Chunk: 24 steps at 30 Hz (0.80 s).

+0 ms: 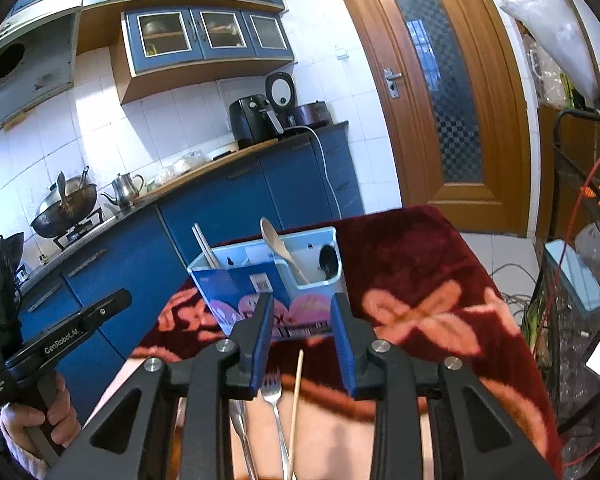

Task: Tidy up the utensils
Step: 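Move both open tools back down to the remaining forks and knives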

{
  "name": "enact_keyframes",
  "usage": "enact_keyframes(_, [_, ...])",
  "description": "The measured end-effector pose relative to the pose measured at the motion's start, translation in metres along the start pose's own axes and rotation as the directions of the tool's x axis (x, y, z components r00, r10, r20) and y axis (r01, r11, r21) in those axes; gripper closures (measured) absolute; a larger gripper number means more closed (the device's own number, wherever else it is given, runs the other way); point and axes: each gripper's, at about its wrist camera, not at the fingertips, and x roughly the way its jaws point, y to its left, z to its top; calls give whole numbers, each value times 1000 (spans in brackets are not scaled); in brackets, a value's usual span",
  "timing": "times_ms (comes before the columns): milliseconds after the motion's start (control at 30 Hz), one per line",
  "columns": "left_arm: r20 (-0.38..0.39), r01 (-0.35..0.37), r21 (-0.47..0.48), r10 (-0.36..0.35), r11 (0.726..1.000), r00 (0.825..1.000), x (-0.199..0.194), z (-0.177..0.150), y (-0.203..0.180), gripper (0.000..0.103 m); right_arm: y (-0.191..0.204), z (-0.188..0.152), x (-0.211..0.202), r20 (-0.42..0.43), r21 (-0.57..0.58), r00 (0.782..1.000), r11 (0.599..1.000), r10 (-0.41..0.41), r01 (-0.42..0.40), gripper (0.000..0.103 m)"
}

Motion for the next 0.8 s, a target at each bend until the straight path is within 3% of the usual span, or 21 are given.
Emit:
enact_keyframes(367, [-126, -39, -25, 35, 999, 991, 14, -30, 17, 87, -12, -31, 9, -92, 36, 996, 999, -11, 14, 70])
enact_keyframes(800, [-243, -86, -36, 75, 996, 967, 38, -55, 31, 87, -31, -52, 22, -167, 68, 985, 997, -30, 41, 70])
